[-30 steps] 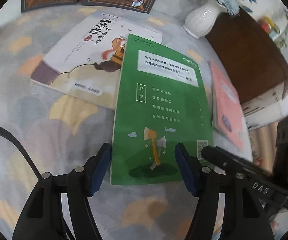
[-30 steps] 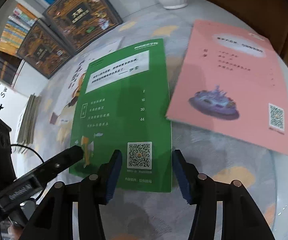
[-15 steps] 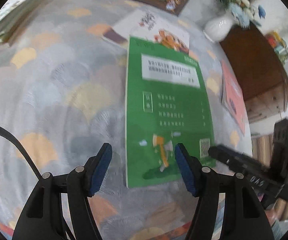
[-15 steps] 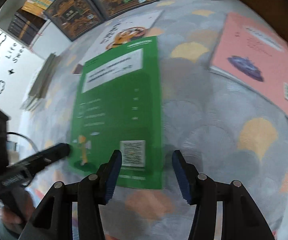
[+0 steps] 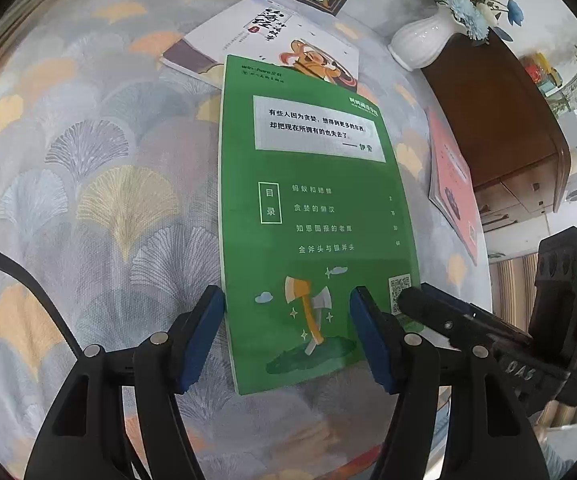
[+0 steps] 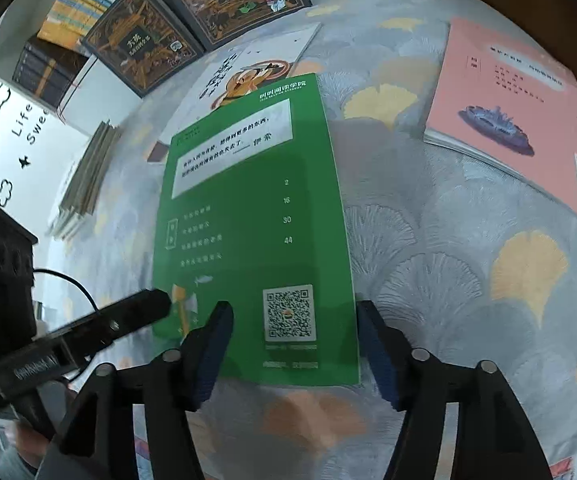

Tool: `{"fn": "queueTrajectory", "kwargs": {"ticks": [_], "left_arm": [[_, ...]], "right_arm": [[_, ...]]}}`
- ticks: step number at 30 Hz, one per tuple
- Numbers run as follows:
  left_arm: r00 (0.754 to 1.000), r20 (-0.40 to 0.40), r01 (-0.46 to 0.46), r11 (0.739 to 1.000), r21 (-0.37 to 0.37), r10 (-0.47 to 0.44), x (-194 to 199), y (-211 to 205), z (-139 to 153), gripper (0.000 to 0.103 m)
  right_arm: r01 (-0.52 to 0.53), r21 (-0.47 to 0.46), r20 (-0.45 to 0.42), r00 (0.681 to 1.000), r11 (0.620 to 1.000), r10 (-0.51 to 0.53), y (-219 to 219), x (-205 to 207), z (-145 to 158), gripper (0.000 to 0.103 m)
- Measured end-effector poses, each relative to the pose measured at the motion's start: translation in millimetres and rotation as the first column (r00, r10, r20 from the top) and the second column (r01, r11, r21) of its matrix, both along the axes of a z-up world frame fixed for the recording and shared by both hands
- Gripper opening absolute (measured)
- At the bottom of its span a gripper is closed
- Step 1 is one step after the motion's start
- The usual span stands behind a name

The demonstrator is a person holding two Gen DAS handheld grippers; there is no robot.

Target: Organize books

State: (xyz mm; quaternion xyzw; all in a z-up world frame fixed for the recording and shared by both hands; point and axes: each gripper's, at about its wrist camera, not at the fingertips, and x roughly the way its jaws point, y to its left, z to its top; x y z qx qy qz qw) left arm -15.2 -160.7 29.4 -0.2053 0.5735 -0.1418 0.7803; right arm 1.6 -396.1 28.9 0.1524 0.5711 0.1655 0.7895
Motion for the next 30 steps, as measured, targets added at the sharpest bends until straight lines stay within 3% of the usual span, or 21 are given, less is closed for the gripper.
{"fn": "queueTrajectory", "kwargs": {"ticks": [5,9,11,14,17,19,24,27,30], "left_arm": [[1.000,0.006,-0.004,0.999,-0.034,0.004,2,13,-3,0.062],[1.000,-0.007,0.008,0.995,-0.099,-0.009,2,24,-6,0.062],[1.000,-0.021,-0.002,0.989,-0.149,-0.001,3,32,-7,0.062],[0.997,-0.046,-0.062,0.978,-0.199,0.054,-1,57,-5,0.062],[0.990,-0.020,-0.139,0.972,-0.192,0.137,-15,101,11,0.062],[0.978,0.001,-0.203,0.963,-0.178,0.207,-28,137,22,0.062],[0.917,0.052,-0.388,0.916,-0.105,0.395,-69,236,48,0.062],[0.893,0.059,-0.442,0.894,-0.077,0.446,-85,276,50,0.062],[0.887,0.043,-0.456,0.887,-0.078,0.460,-92,295,48,0.062]], "right_arm": [[0.061,0.252,-0.034,0.998,0.966,-0.054,-22,0,10,0.064],[0.028,0.485,0.007,0.999,0.874,-0.036,-18,1,46,0.062],[-0.019,0.529,0.040,0.999,0.848,-0.003,-3,3,64,0.062],[-0.119,0.473,0.124,0.990,0.873,0.068,36,4,93,0.062],[-0.215,0.392,0.202,0.969,0.895,0.144,79,0,120,0.062],[-0.288,0.358,0.224,0.950,0.888,0.218,113,-4,130,0.062],[-0.397,0.357,0.196,0.917,0.845,0.348,178,-18,125,0.061],[-0.418,0.251,0.243,0.900,0.873,0.361,203,-24,125,0.063],[-0.404,0.234,0.177,0.912,0.884,0.370,217,-11,114,0.062]]}}
